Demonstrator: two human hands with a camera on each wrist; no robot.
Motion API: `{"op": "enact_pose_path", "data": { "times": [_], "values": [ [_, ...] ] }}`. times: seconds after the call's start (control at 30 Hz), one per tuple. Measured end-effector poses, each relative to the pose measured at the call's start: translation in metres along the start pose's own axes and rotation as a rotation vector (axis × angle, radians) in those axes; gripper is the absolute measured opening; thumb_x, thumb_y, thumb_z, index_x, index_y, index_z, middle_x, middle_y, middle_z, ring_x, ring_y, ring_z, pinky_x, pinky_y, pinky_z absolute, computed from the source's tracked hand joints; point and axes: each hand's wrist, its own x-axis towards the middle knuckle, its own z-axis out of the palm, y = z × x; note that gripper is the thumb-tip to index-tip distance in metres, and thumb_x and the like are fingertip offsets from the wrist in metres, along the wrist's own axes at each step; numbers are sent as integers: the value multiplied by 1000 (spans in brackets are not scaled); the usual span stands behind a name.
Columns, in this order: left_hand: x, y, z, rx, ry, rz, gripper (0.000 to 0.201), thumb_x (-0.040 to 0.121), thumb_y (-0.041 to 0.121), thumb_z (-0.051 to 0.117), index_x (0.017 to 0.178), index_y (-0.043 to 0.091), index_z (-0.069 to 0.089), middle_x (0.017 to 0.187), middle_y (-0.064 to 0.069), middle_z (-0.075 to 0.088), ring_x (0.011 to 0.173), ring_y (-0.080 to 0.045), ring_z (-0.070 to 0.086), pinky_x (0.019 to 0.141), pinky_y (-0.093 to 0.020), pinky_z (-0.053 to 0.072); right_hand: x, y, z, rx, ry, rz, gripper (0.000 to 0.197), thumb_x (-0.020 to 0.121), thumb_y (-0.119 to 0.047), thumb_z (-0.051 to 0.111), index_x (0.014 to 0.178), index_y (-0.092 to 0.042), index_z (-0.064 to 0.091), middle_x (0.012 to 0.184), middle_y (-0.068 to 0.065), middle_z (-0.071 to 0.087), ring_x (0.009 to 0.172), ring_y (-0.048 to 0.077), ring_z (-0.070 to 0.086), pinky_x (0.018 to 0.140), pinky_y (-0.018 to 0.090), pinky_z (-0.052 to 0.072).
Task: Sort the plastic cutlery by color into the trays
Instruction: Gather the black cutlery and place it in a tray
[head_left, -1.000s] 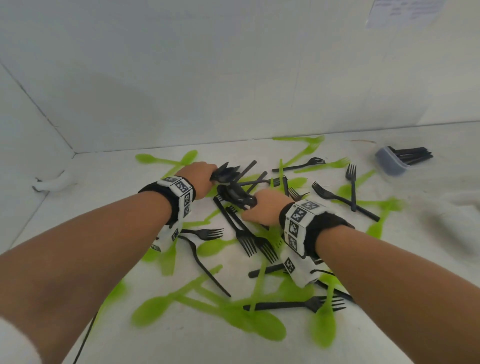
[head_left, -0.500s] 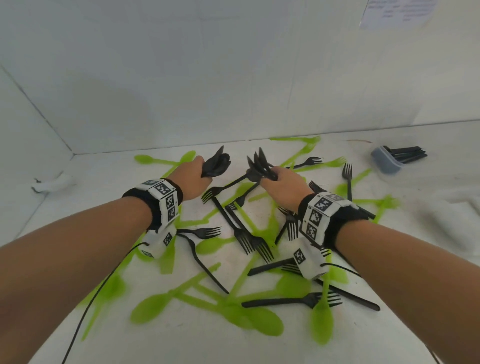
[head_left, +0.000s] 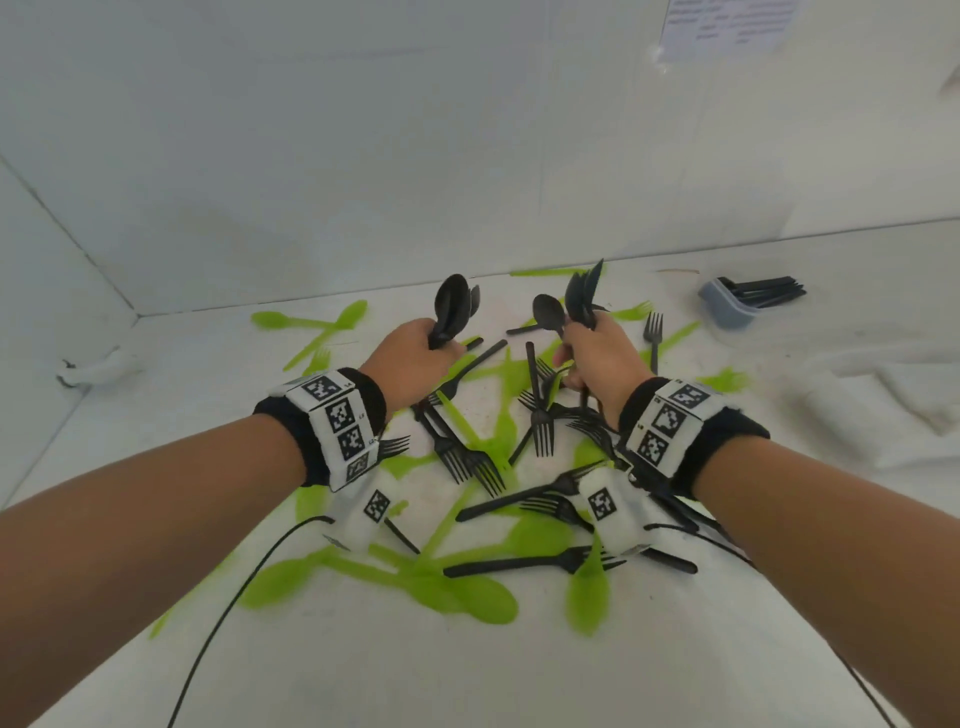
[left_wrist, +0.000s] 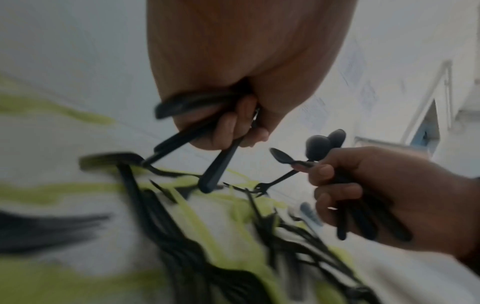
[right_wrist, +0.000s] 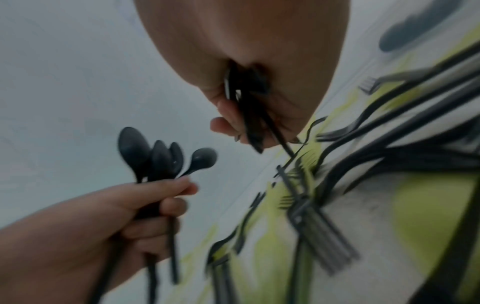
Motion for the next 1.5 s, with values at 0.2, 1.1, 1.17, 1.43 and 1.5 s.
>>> {"op": "enact_pose_path", "data": {
  "times": [0.2,1.1,1.17,1.43,1.5],
  "values": [
    [-16,28,38,-240,-39,-81,20,100,32,59,92,15,67,71,2,56,51,-13,40,49,-25,33,-36,-8,11,171,-249,181,11,100,-14,43,93,-12,50,56,2,42,38,12,28,46,25,32],
    [-38,12,30,-94,46,-73,16,101,26,55,106,16,67,88,-7,73,68,-23,58,62,-35,48,-12,29,-38,-919,-260,-95,17,92,-32,67,101,-19,74,97,3,72,92,24,67,85,35,56],
    [-34,10,24,-114,68,-67,14,101,25,55,105,17,67,80,1,74,61,-16,56,59,-28,45,-14,25,-27,-925,-287,-109,14,91,-32,70,101,-23,75,97,1,71,92,23,66,85,35,56],
    [-35,-16,-6,-106,75,-41,15,101,22,56,98,14,68,70,-2,72,52,-6,54,54,-26,39,-17,10,14,-856,-134,-205,22,95,-29,55,76,-19,58,74,1,61,65,14,56,51,26,36],
    [-38,-23,-10,-118,69,-52,14,101,23,57,98,16,69,68,-1,72,58,-12,56,56,-27,40,-19,7,13,-859,-125,-182,25,94,-31,56,74,-16,59,70,2,60,65,19,58,53,27,39]
  ]
}}
